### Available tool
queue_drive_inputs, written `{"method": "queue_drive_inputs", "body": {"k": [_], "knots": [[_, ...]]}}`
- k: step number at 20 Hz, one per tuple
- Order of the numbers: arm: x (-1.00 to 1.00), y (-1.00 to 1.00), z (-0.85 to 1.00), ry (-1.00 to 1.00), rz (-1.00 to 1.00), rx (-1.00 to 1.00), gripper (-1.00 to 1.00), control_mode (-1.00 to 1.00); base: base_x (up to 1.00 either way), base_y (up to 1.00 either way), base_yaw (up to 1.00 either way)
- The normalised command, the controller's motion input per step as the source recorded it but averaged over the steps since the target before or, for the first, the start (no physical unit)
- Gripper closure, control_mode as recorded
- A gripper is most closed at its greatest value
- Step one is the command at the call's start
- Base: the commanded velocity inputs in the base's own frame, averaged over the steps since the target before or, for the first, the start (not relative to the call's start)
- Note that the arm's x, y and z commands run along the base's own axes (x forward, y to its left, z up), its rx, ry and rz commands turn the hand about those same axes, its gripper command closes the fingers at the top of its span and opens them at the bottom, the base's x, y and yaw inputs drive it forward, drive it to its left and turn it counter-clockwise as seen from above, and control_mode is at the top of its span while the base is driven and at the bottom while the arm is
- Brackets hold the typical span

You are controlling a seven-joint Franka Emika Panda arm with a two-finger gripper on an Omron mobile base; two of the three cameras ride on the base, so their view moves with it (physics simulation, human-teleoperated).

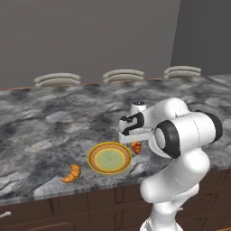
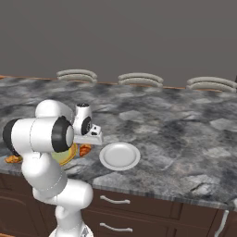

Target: Place the pastries on the plates.

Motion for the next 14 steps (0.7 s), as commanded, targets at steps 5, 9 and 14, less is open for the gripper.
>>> {"method": "queue_drive_inputs", "body": {"k": [5,9,14], "knots": [[-0.06,0.06,0.75,-0.05,0.0,0.05,1.0,-1.0,0.0,0.0,0.0],[-0.05,-0.23,0.47,-0.03,0.0,0.05,1.0,-1.0,0.0,0.0,0.0],[0.0,-0.96,0.31,0.0,0.0,0.01,1.0,-1.0,0.0,0.0,0.0]]}}
